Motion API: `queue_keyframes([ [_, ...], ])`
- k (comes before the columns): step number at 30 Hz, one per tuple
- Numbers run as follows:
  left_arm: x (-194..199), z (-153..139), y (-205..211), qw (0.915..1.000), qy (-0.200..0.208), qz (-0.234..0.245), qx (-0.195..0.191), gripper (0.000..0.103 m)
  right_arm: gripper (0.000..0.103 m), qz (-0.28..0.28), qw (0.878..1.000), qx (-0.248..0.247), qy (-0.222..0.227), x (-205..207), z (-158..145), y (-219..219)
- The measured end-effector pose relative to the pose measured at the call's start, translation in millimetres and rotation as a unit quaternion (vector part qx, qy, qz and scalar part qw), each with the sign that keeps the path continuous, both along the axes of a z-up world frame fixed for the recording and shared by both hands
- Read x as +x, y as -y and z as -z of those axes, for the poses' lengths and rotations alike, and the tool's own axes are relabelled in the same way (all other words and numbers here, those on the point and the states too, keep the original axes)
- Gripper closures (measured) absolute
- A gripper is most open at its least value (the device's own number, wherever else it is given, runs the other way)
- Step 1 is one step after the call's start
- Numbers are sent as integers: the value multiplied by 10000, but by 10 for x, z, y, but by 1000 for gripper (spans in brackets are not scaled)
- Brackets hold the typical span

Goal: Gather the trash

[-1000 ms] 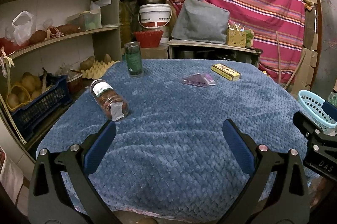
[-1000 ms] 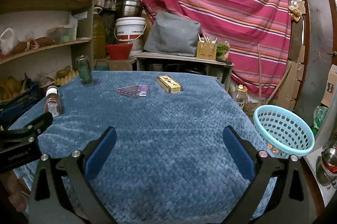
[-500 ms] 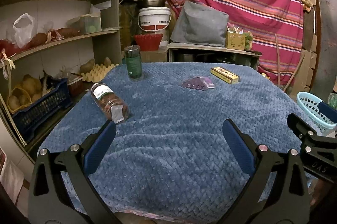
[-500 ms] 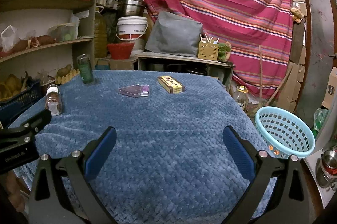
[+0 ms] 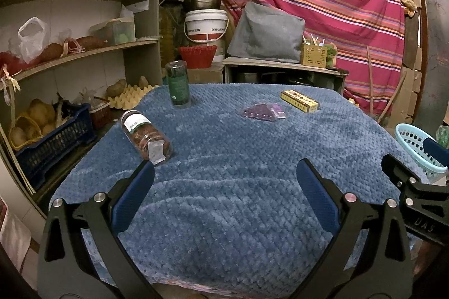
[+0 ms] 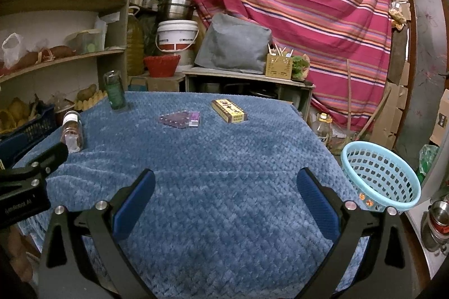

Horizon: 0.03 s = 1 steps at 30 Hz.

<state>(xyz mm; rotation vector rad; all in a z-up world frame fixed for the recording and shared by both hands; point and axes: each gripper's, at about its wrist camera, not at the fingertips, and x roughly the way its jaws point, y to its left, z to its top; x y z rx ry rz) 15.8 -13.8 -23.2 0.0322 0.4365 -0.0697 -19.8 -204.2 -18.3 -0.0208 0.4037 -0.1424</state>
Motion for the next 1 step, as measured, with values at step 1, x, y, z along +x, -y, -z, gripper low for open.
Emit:
queue_keyframes([
  [1,0,-3,-2,10000,-3,-1,-7,5,4,-1,10000,3,1,2,-2,-2],
])
